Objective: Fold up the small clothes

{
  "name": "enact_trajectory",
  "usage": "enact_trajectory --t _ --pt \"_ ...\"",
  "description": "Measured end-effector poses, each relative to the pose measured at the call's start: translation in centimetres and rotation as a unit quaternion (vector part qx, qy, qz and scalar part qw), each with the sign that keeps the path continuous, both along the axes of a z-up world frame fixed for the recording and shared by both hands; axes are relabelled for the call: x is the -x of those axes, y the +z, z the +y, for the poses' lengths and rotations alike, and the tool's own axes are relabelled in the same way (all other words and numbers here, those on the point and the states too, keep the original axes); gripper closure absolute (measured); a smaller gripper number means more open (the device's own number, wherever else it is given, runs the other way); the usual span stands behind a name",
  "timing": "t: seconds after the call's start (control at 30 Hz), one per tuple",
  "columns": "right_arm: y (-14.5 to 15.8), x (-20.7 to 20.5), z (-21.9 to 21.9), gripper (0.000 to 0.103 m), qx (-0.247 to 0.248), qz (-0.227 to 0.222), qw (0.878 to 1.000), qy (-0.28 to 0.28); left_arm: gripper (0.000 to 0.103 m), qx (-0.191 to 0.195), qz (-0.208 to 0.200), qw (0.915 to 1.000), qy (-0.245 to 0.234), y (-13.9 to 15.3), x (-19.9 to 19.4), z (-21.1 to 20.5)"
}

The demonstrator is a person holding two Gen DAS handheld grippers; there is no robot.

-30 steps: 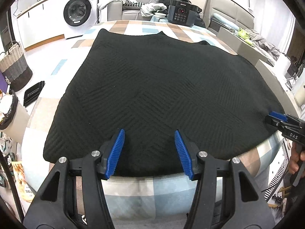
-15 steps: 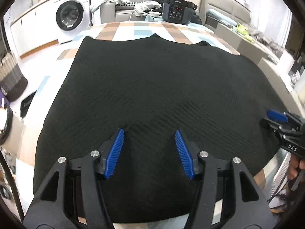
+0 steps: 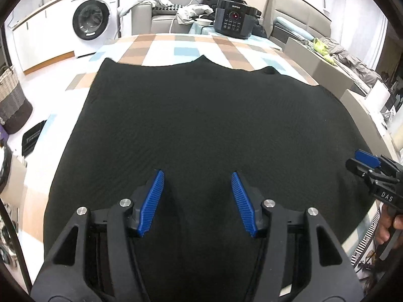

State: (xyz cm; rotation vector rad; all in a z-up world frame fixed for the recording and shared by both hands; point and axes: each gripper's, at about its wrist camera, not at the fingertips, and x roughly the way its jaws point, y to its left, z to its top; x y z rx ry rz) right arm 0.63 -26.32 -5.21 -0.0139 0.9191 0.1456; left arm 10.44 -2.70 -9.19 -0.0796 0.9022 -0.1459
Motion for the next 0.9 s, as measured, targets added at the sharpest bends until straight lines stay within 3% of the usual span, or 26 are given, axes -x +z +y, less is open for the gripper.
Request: enact_trajectory --t 0.23,0.47,0.57,0.8,0.9 --pt "-0.4 -3.9 0.1 0.045 0.004 0.020 1.000 -0.002 0.050 -0.018 0.031 0.9993 0.007 0.5 -3.7 0.0" --pt "2.7 -5.4 -3.1 0.044 0.006 0.013 1.000 -0.017 0.049 -0.025 -0.003 0.9996 -0.009 5.7 -5.1 0.9" --pt "3.1 -6.4 -3.8 0.044 0.006 0.021 1.000 -0.013 0.045 -0.027 -0.009 0.9994 -0.017 6.8 -6.0 0.9" --pt "1.2 -7.9 -2.9 0.044 -0.026 0.039 0.999 0.007 0.044 -0.005 0.031 0.9992 -0.025 3.0 -7.4 0.2" --pt "0.2 -8.3 -1.7 0.044 -0.015 0.042 0.999 0.027 0.044 -0.022 0.043 0.9985 -0.028 0.9 -7.6 -0.2"
